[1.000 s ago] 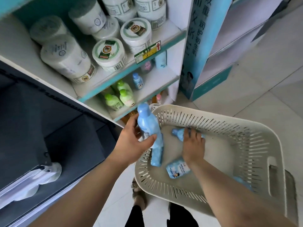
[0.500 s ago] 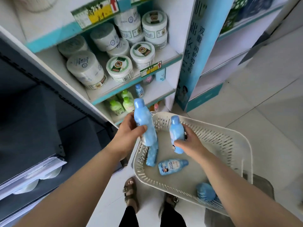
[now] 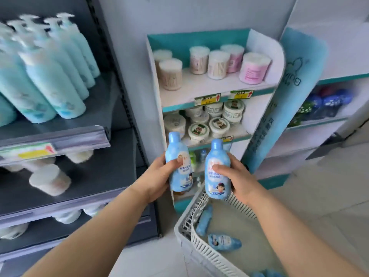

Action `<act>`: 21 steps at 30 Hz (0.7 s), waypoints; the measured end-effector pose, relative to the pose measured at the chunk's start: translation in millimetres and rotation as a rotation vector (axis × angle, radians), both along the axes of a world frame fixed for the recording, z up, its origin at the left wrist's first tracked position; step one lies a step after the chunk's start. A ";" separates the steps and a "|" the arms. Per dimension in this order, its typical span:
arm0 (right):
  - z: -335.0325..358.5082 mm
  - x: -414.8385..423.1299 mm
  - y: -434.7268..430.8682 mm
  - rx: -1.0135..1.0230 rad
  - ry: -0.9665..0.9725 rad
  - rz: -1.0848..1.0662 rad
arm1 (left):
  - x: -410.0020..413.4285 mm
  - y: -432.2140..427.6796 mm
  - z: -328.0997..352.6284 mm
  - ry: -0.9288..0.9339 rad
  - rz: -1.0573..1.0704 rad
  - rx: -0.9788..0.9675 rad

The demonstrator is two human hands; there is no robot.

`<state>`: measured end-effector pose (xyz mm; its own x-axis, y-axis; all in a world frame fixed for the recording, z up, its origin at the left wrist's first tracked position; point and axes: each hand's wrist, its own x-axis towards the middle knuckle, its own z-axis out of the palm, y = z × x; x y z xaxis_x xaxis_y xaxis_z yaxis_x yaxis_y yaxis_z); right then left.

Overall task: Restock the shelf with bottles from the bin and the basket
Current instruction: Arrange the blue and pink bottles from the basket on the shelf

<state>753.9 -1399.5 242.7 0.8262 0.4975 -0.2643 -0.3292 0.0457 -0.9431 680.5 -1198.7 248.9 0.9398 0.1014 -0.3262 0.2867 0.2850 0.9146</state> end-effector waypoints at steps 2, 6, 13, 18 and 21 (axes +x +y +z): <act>15.6 -16.7 31.9 -0.019 -0.061 0.091 | -29.8 28.3 14.4 -0.039 0.042 0.045; 44.2 -61.4 102.8 -0.035 -0.188 0.231 | -100.5 91.9 39.9 -0.079 0.102 0.115; 85.4 -165.6 242.2 -0.041 -0.406 0.406 | -247.1 215.4 79.7 -0.146 0.300 0.253; 108.4 -241.1 337.9 -0.006 -0.532 0.529 | -342.9 291.3 95.7 -0.221 0.610 0.277; 126.7 -283.7 392.0 0.047 -0.556 0.588 | -391.4 332.0 107.0 -0.264 0.774 0.286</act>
